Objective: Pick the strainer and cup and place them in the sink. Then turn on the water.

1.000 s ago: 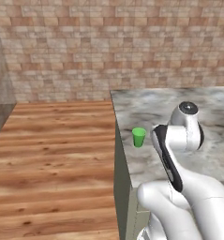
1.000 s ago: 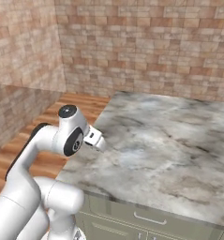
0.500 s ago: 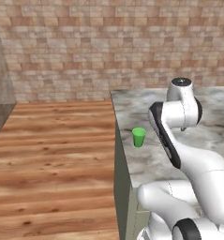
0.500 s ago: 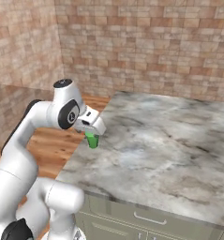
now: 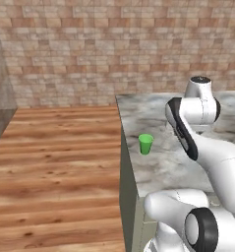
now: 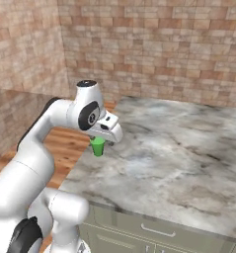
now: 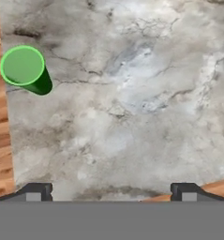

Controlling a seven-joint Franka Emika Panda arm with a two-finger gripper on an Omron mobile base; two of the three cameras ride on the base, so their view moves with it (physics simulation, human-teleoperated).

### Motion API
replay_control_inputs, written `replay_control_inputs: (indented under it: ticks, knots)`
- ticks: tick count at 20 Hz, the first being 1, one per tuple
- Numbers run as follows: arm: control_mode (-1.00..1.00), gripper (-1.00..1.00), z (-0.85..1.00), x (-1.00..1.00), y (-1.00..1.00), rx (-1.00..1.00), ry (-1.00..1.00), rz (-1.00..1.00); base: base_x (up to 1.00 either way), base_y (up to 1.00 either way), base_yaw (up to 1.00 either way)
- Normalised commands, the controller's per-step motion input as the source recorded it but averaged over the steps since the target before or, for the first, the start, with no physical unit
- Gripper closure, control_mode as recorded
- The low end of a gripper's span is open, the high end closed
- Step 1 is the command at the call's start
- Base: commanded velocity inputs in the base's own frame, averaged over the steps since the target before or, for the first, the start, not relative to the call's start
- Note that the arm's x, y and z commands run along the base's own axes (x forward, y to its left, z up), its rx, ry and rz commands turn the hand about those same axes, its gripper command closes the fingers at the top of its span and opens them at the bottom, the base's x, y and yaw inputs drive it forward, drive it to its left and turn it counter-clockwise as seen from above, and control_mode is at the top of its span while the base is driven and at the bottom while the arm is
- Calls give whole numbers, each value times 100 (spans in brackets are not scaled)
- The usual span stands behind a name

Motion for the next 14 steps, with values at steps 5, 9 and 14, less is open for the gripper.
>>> replay_control_inputs:
  ticks: [5,9,14]
  knots:
    - [-100,-100,-10,25,1,14,1,0,0,0,0]
    - [-100,-100,-21,37,31,0,6,0,0,0,0]
    - [-100,-100,-7,55,32,0,9,-1,0,0,0]
